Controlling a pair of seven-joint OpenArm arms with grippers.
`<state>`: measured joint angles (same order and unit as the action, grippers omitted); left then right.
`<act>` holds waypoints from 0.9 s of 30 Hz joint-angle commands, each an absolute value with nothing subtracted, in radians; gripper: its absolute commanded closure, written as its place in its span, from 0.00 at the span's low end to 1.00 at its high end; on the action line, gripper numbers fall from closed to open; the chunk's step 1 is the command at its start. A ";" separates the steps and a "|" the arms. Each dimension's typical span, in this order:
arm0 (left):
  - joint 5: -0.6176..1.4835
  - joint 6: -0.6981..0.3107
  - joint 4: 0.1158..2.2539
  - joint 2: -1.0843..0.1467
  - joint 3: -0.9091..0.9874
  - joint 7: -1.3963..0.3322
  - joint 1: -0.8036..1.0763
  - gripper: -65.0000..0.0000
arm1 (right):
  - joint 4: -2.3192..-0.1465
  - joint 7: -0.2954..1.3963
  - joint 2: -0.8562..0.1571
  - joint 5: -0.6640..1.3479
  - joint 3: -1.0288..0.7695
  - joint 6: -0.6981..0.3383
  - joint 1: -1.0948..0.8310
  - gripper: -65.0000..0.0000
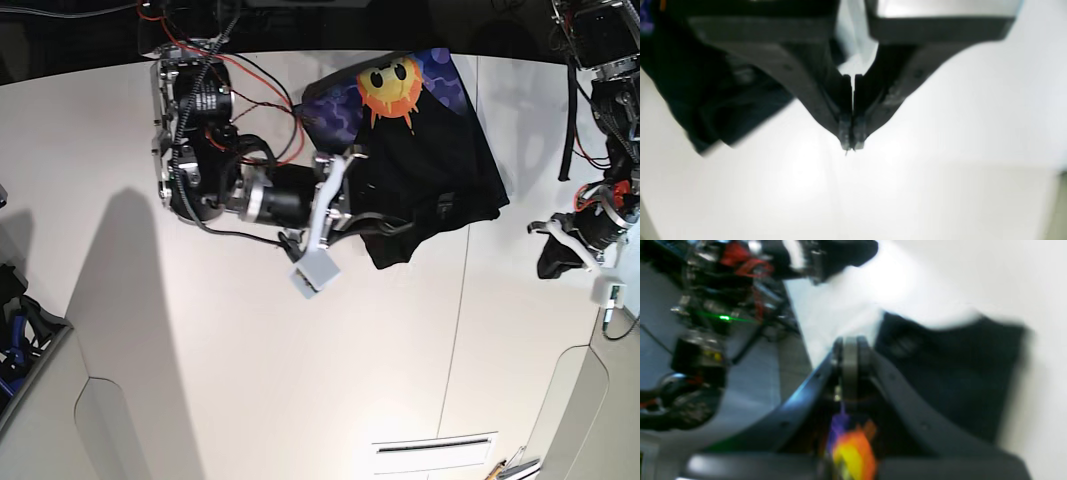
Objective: Fold the T-shirt properly
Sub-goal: 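Grasp the bundle edge with the left gripper and fold it under, then drag the folded shirt with the right gripper toward the table edge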
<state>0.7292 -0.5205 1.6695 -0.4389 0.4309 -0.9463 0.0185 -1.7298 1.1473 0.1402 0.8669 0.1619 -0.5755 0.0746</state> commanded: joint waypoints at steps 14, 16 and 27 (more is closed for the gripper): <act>0.751 -0.509 1.687 -0.458 0.539 -0.931 0.051 0.99 | -1.399 0.928 0.149 0.318 0.634 -0.461 0.110 1.00; 0.751 -0.509 1.687 -0.457 0.539 -0.932 0.051 0.99 | -1.355 0.928 0.135 0.231 0.622 -0.376 0.104 1.00; 0.751 -0.508 1.687 -0.457 0.539 -0.931 0.053 0.99 | -1.478 0.989 -0.009 0.071 0.279 -0.205 0.064 1.00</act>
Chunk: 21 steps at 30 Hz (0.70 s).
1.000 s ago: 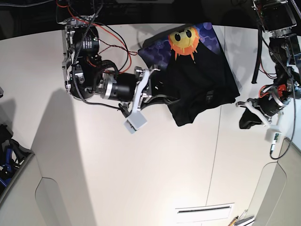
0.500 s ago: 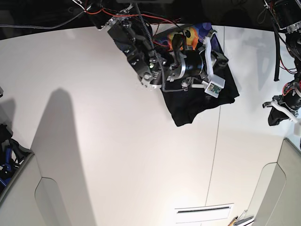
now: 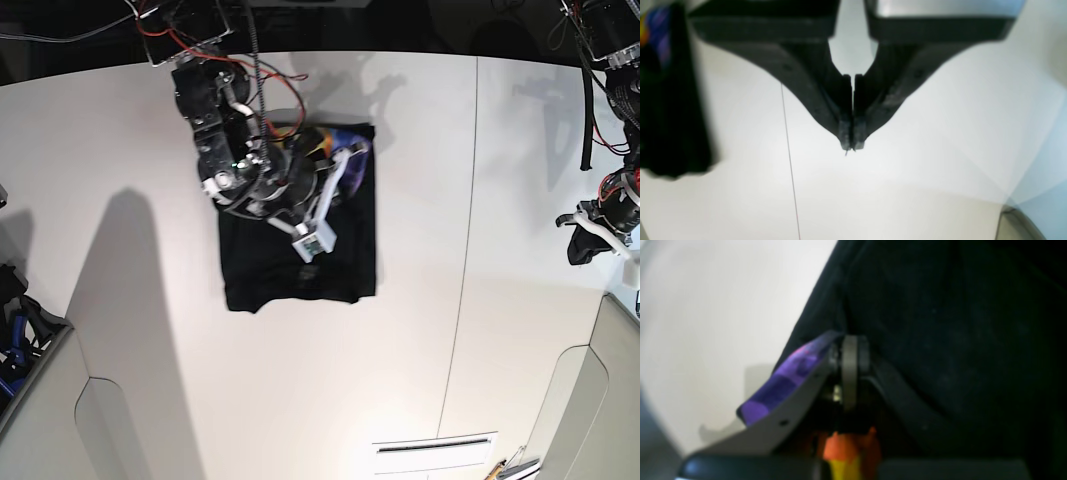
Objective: Fold the T-shirt properly
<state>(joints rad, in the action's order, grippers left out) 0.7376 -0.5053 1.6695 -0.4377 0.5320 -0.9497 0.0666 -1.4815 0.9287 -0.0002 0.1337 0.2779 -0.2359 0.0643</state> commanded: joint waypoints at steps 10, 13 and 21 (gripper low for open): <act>0.765 -0.509 1.687 -0.457 0.539 -0.932 0.054 0.99 | -1.517 1.065 -0.217 0.132 0.099 -0.273 0.052 1.00; 0.765 -0.509 1.687 -0.457 0.539 -0.933 0.054 0.99 | -1.517 1.076 -0.282 0.135 0.089 -0.256 0.052 1.00; 0.773 -0.509 1.688 -0.460 0.539 -0.931 0.052 0.99 | -1.592 1.047 -0.335 0.174 0.050 -0.243 0.058 1.00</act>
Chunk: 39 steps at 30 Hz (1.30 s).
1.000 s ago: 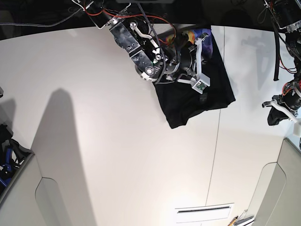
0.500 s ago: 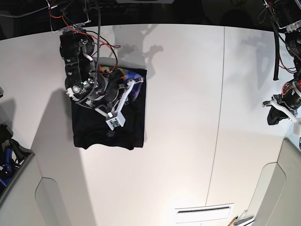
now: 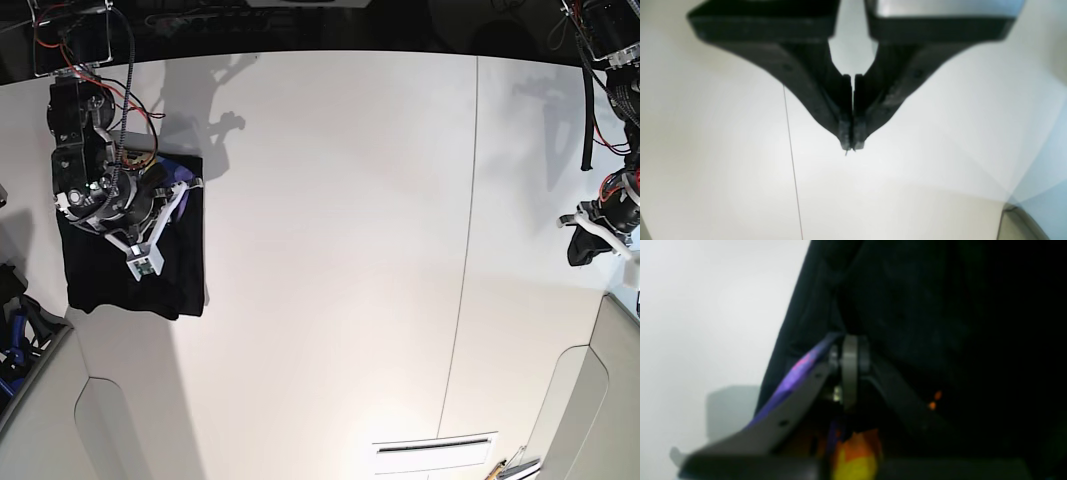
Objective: Fold the T-shirt properly
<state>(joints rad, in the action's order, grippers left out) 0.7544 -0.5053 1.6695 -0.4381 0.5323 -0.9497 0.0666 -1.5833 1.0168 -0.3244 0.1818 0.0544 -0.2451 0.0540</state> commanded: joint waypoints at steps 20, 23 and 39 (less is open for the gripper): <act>1.009 -0.542 2.182 -0.392 1.063 -1.089 0.587 1.00 | -2.339 1.075 -0.337 -0.001 0.035 -0.241 -0.547 1.00; 1.104 -0.572 2.182 -0.343 1.150 -1.145 0.734 1.00 | -2.356 1.102 -0.359 -0.004 0.013 -0.240 -0.715 1.00; 1.412 -0.698 1.809 -0.391 0.833 -1.303 1.309 1.00 | -1.859 0.949 -0.568 0.280 0.002 -0.311 -1.154 1.00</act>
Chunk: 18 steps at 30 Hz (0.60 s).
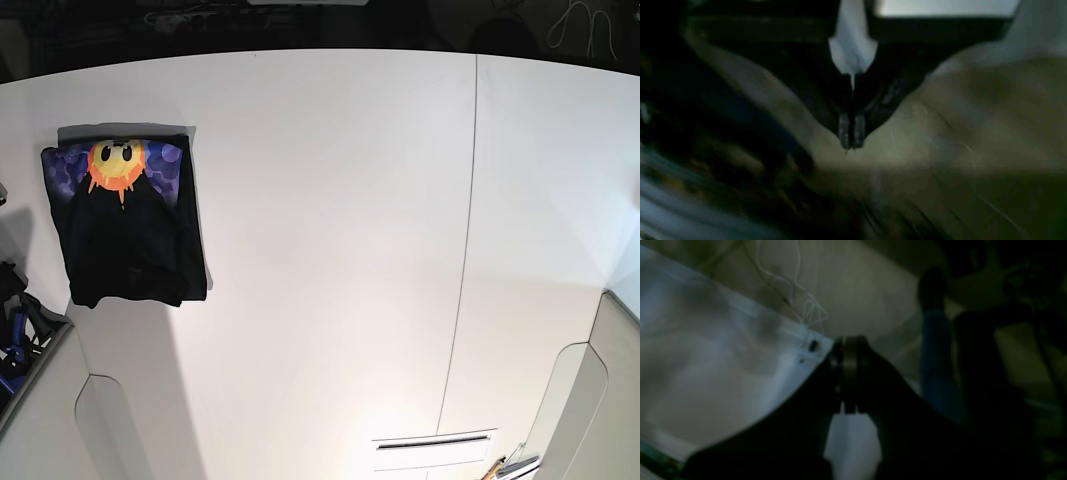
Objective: Fold the T-shirt properly
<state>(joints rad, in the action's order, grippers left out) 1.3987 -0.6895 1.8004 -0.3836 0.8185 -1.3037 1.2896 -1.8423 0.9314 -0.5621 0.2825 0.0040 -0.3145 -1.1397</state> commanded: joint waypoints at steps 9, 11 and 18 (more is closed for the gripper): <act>0.999 -0.698 1.329 -0.508 0.264 -0.622 1.094 1.00 | -1.073 0.437 -0.567 0.334 0.127 -0.491 -0.817 1.00; 0.862 -0.698 1.238 -0.507 0.175 -0.488 0.983 1.00 | -0.921 0.256 -0.558 0.334 0.183 -0.495 -0.715 1.00; 0.476 -0.698 0.897 -0.455 -0.067 -0.200 0.600 1.00 | -0.532 0.163 -0.397 0.334 0.326 -0.432 -0.351 1.00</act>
